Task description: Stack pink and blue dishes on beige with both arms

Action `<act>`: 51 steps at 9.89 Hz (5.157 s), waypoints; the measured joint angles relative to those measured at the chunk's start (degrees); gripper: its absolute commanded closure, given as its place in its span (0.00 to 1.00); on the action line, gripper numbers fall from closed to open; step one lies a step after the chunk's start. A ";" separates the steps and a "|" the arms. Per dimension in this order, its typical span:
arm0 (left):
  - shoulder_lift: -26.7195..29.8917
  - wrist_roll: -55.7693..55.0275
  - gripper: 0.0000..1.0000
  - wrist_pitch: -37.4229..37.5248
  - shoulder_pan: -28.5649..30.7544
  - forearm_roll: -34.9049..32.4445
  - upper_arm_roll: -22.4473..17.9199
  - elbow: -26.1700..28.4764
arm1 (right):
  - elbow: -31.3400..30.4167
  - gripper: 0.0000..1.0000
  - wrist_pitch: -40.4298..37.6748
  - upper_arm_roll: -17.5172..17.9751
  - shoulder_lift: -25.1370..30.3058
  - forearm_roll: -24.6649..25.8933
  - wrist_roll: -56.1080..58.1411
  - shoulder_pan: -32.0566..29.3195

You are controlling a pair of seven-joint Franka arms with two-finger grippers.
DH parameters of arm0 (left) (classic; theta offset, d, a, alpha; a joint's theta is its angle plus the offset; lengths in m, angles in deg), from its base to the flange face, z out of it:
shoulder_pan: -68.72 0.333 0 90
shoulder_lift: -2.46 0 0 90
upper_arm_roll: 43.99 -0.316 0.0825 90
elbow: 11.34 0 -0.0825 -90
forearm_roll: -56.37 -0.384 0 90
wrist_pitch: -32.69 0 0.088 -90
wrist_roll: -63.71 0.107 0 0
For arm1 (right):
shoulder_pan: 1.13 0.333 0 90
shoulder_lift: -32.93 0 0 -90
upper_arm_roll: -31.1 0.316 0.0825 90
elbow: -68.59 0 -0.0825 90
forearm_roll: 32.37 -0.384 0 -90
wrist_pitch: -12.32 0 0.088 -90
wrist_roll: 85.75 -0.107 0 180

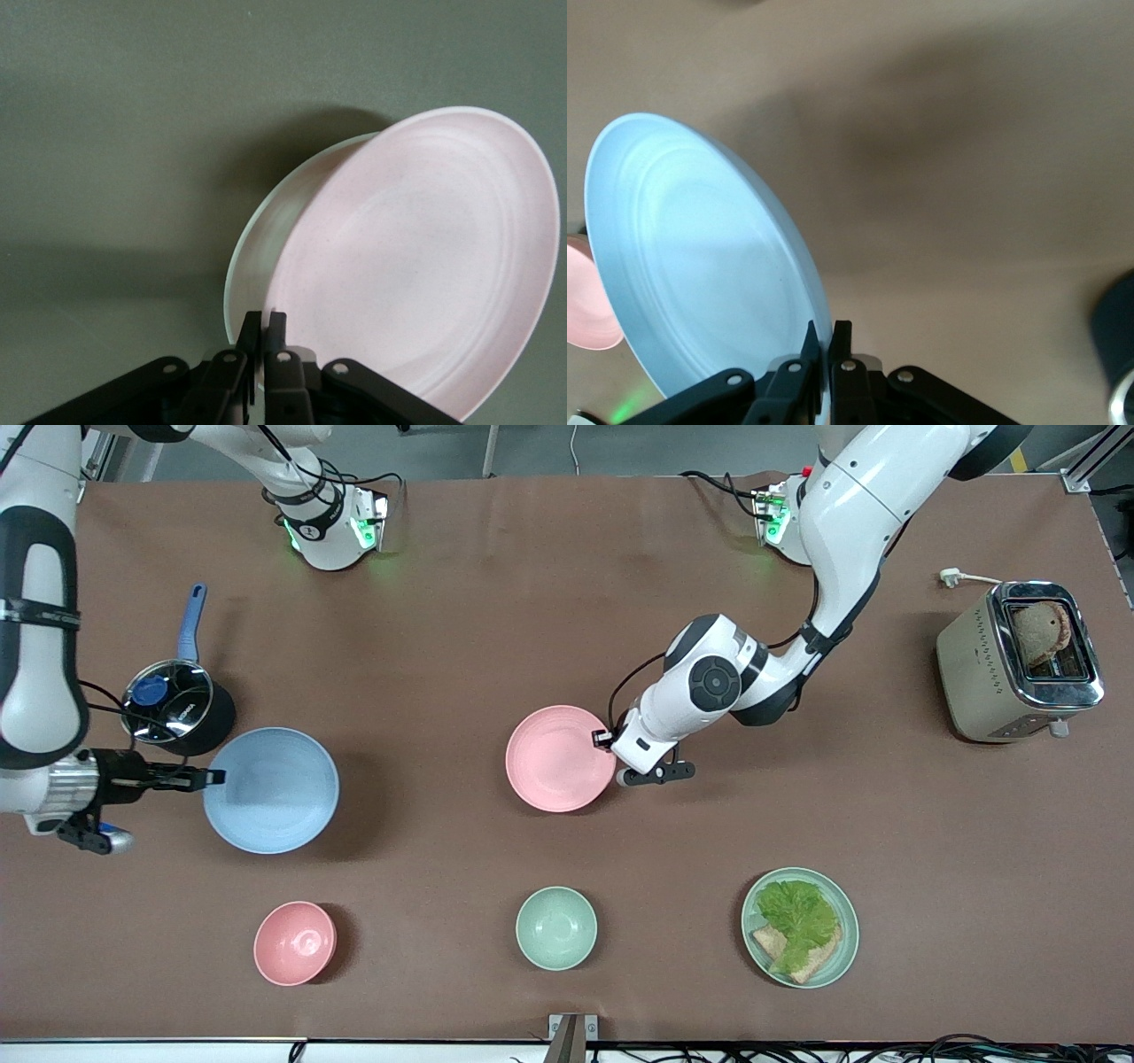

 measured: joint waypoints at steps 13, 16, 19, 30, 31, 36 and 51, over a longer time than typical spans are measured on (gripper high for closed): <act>28.22 21.99 0.00 20.06 2.71 -2.93 -14.83 1.29 | -30.69 0.98 46.26 40.79 9.29 2.87 -40.86 4.03; 37.35 32.73 0.00 30.69 2.92 -2.97 -23.12 1.50 | -33.92 0.97 56.34 42.82 6.54 2.87 -42.40 5.83; 43.64 46.63 0.00 37.62 3.15 -2.97 -30.40 -0.73 | -34.40 0.96 59.42 42.80 3.55 3.51 -42.40 5.95; 39.22 45.12 0.00 59.17 6.52 0.29 -30.25 -22.15 | -34.96 0.00 57.36 42.34 8.98 6.26 -42.10 4.63; 39.21 44.88 0.00 59.16 6.49 0.26 -29.85 -22.01 | -33.62 0.00 48.21 41.75 14.62 11.00 -41.99 1.89; 38.98 43.23 0.00 59.02 6.43 0.27 -30.73 -22.20 | -11.90 0.00 10.18 24.15 27.42 20.40 -33.31 -1.71; 39.24 40.44 0.00 59.50 5.52 0.27 -32.18 -21.86 | 1.31 0.00 -8.78 10.19 30.79 25.13 -8.22 -1.58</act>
